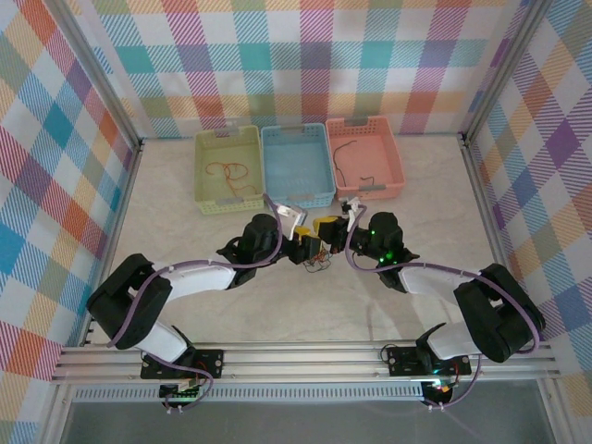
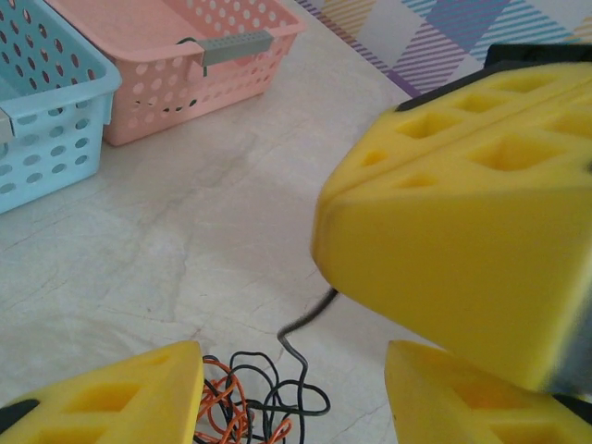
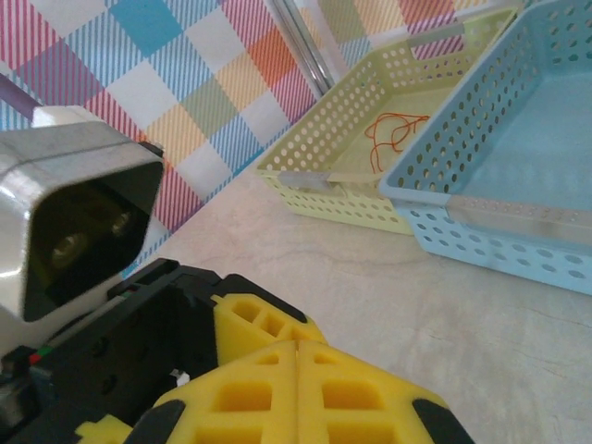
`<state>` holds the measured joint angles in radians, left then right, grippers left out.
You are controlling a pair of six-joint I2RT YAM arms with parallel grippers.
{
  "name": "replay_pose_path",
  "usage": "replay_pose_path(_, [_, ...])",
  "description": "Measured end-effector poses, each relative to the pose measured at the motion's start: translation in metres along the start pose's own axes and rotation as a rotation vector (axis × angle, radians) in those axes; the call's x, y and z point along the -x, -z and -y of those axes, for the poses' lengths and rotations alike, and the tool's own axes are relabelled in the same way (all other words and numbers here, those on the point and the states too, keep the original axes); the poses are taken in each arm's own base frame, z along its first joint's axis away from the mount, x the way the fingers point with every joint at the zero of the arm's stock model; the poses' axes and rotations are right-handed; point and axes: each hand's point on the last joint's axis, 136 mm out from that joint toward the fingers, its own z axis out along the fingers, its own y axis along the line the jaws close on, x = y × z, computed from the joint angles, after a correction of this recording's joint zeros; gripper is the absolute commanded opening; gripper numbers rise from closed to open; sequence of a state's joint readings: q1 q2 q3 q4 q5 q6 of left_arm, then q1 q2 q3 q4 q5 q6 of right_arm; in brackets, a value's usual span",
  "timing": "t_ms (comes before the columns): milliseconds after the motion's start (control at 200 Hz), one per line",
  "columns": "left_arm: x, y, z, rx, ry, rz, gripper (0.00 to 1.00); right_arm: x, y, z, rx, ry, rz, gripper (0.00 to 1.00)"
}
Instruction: Untangle the cables
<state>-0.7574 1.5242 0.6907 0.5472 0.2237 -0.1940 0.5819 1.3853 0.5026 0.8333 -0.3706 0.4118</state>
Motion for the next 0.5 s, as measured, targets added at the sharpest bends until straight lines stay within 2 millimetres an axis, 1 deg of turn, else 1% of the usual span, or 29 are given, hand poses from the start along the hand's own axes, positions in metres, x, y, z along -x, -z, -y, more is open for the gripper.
replay_pose_path(80, [-0.004, -0.004, -0.002, 0.002, -0.007, -0.006, 0.50, 0.000, -0.001, -0.012, 0.049, 0.012, -0.002, 0.00])
replay_pose_path(145, [-0.005, -0.005, -0.003, 0.003, -0.008, -0.006, 0.43, -0.001, -0.002, -0.017, 0.074, 0.017, -0.007, 0.00])
replay_pose_path(190, [-0.004, -0.005, -0.004, 0.006, -0.014, 0.005, 0.37, -0.001, -0.002, -0.020, 0.087, 0.019, -0.009, 0.00])
replay_pose_path(260, [-0.002, -0.005, -0.003, 0.003, -0.020, 0.022, 0.29, -0.002, -0.002, -0.022, 0.100, 0.021, -0.013, 0.00])
replay_pose_path(300, [-0.001, -0.004, -0.003, 0.005, -0.023, 0.032, 0.26, -0.003, -0.002, -0.023, 0.103, 0.020, -0.016, 0.00])
replay_pose_path(320, [-0.001, -0.004, -0.003, 0.004, -0.026, 0.034, 0.22, -0.003, -0.002, -0.023, 0.106, 0.020, -0.017, 0.00])
replay_pose_path(395, [0.000, -0.004, -0.003, 0.003, -0.027, 0.039, 0.12, -0.004, -0.003, -0.024, 0.109, 0.019, -0.024, 0.00])
replay_pose_path(410, [0.000, -0.004, -0.003, 0.003, -0.027, 0.040, 0.08, -0.005, -0.003, -0.023, 0.109, 0.018, -0.025, 0.00])
replay_pose_path(470, [0.000, -0.004, -0.004, 0.006, -0.023, 0.044, 0.00, -0.007, -0.003, -0.023, 0.110, 0.015, -0.032, 0.00])
replay_pose_path(500, [0.000, -0.004, -0.004, 0.009, -0.025, 0.046, 0.00, -0.007, -0.003, -0.023, 0.110, 0.013, -0.035, 0.00])
